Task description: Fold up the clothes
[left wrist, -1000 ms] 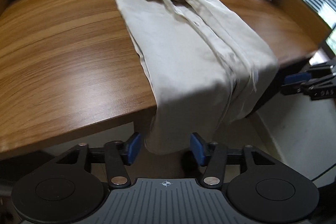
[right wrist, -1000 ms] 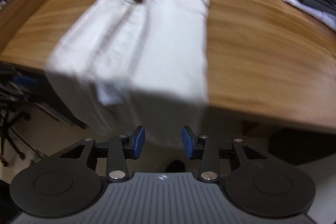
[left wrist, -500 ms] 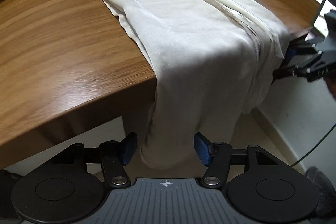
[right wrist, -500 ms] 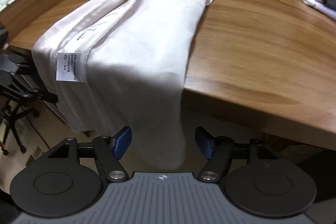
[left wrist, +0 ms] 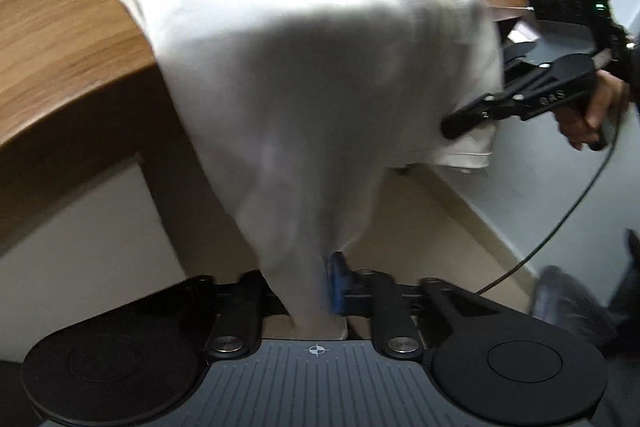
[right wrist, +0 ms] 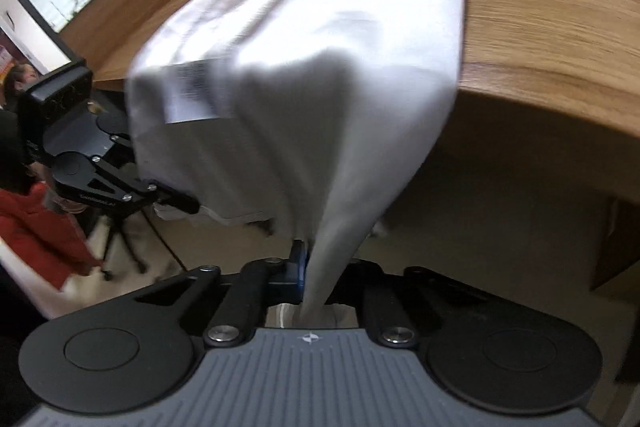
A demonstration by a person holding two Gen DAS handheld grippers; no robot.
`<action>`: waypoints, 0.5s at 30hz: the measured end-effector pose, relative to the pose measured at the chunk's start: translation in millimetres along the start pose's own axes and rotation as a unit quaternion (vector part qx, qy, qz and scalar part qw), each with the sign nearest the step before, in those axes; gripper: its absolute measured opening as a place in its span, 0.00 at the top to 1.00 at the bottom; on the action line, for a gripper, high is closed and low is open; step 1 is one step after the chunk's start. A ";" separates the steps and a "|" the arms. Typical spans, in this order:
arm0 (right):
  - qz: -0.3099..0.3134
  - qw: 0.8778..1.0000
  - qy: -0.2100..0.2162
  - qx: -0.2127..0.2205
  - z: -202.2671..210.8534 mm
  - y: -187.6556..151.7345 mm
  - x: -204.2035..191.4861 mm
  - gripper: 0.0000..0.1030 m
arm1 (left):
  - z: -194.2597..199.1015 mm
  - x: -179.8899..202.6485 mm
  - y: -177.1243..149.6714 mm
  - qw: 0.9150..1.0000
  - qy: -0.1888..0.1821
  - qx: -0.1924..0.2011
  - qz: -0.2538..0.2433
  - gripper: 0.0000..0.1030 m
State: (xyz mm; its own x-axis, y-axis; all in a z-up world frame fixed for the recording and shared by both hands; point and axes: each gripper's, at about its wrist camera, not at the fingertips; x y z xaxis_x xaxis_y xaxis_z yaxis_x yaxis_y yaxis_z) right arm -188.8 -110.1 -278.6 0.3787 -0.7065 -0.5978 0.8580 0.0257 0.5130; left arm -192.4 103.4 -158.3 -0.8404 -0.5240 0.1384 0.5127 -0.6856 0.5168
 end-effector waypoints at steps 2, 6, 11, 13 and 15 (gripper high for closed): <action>-0.023 0.999 0.024 0.000 12.6 2.2 -11.6 0.97 | 21.3 3.4 4.8 1.000 -0.022 0.002 0.010 0.97; -0.074 0.995 0.069 0.020 44.0 10.5 -36.2 0.97 | 66.2 4.9 24.1 0.996 -0.080 0.014 0.048 0.97; -0.101 0.986 0.102 0.088 86.5 37.6 -70.8 0.97 | 117.3 1.1 58.6 0.986 -0.128 0.052 0.098 0.97; -0.097 0.984 0.097 0.110 105.4 54.1 -78.5 0.97 | 130.6 -5.7 72.3 0.982 -0.124 0.075 0.123 0.97; -0.097 0.985 0.077 0.122 117.3 74.9 -83.0 0.97 | 140.1 -9.5 85.6 0.978 -0.113 0.097 0.146 0.97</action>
State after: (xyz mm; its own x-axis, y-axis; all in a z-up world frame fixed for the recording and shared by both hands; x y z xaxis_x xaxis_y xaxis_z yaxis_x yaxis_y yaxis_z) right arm -196.7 -132.5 -118.3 0.2804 -0.5654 -0.7757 0.8172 -0.2834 0.5019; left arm -165.2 120.5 2.9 -0.6912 -0.5431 0.4768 0.7125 -0.4020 0.5751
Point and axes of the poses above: each gripper's, at about its wrist camera, not at the fingertips, and z roughly against the way its jaws point, x to its right, y to its top, and after that the axes turned 10 degrees about y, right-handed
